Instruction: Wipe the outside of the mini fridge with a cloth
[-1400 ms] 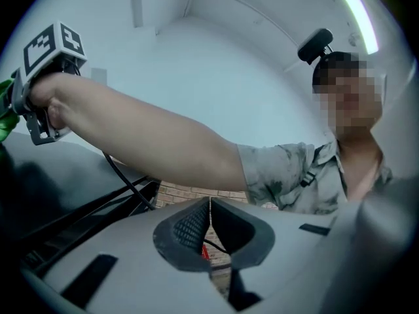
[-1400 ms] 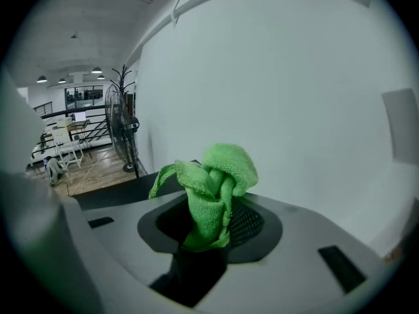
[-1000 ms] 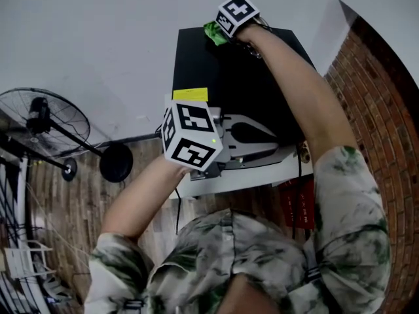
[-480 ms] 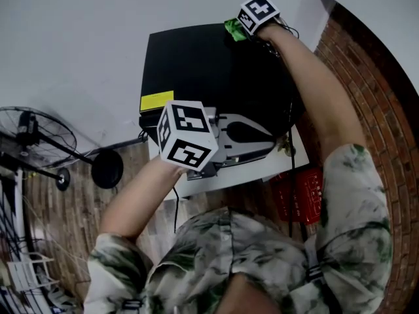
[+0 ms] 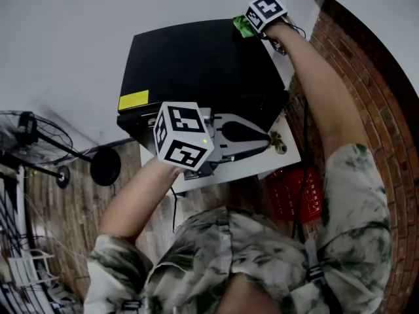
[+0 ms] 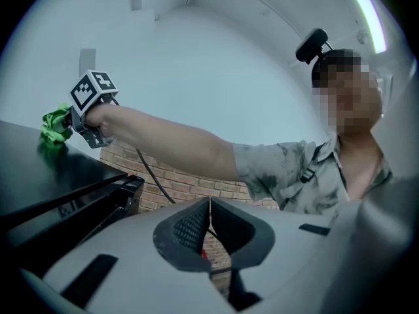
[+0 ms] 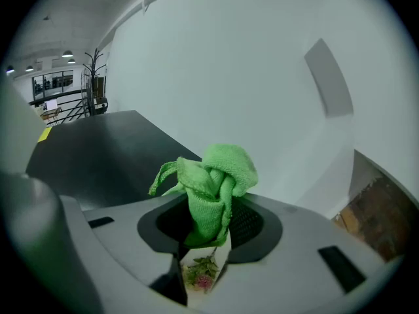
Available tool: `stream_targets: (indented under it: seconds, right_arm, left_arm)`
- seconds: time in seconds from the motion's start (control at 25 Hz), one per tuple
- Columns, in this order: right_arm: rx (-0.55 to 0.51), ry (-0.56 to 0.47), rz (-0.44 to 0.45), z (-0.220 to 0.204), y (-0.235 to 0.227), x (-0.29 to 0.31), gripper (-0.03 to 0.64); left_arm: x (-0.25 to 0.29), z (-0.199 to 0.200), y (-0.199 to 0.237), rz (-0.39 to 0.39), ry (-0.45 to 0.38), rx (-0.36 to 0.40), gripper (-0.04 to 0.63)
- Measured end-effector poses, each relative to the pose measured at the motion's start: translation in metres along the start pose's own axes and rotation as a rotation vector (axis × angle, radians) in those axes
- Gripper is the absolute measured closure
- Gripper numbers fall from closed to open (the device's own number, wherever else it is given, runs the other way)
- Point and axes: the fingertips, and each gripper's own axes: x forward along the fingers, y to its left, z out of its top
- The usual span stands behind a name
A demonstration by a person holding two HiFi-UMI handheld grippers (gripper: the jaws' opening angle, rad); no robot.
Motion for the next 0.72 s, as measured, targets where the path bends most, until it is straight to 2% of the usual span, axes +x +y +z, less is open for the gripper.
stream_targets:
  seconds: [0.2,0.48,0.72]
  right_arm:
    - [0.016,-0.045,0.006,-0.016,-0.017,-0.012,0.466]
    - [0.062,-0.250,0.044,-0.006,-0.034,-0.058,0.466]
    - [0.112,-0.337,0.049,-0.034,-0.045,-0.097,0.466]
  left_arm:
    - [0.021,0.004,-0.002,0.043,-0.017,0.004,0.568]
    - [0.047,0.007,-0.007,0.101,-0.036,0.014,0.568]
    - [0.080,0.001,-0.011,0.122,-0.049,0.008,0.568]
